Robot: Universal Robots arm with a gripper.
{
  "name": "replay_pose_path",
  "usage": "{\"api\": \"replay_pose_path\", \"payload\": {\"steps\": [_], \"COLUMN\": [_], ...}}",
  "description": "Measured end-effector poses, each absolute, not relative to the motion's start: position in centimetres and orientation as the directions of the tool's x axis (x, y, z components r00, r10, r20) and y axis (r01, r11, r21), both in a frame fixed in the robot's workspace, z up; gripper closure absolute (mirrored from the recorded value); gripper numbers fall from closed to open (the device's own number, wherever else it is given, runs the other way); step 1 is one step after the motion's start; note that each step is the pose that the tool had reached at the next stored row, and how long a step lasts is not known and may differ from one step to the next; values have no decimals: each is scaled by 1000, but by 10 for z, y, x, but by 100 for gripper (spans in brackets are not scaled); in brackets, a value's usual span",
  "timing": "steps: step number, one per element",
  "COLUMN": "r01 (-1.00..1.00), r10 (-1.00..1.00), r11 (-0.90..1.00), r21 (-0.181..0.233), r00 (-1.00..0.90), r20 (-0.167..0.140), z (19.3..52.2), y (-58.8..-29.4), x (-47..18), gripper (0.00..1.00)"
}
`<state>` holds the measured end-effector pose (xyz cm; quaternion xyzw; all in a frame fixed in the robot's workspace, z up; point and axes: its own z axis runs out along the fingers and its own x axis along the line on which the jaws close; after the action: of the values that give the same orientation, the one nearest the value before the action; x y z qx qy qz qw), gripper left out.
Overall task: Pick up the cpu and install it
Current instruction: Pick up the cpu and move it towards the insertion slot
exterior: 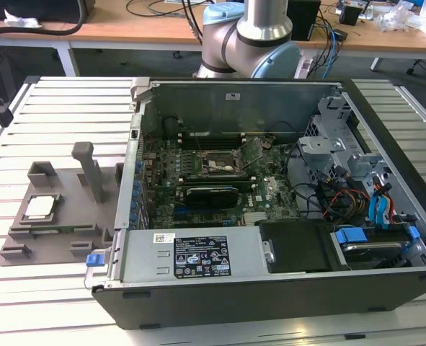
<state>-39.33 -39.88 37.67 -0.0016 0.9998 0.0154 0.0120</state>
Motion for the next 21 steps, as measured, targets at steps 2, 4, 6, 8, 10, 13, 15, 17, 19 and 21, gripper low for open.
{"api": "replay_pose_path", "payload": {"steps": [2, 4, 6, 8, 10, 13, 15, 17, 19, 21], "r01": [-4, -4, -4, -4, -4, -4, -4, -4, -4, -4], "r10": [-3, -3, -3, -3, -3, -3, -3, -3, -3, -3], "r11": [1000, 1000, 1000, 1000, 1000, 1000, 1000, 1000, 1000, 1000], "r21": [31, 31, 31, 31, 31, 31, 31, 31, 31, 31], "r00": [-1000, -1000, -1000, -1000, -1000, -1000, -1000, -1000, -1000, -1000], "r20": [-24, -24, -24, -24, -24, -24, -24, -24, -24, -24], "z": [376, 376, 375, 374, 373, 372, 371, 370, 369, 369], "y": [-399, -399, -399, -399, -399, -399, -399, -399, -399, -399], "x": [-393, -393, -393, -393, -393, -393, -393, -393, -393, -393], "gripper": [40, 40, 40, 40, 40, 40, 40, 40, 40, 40]}}
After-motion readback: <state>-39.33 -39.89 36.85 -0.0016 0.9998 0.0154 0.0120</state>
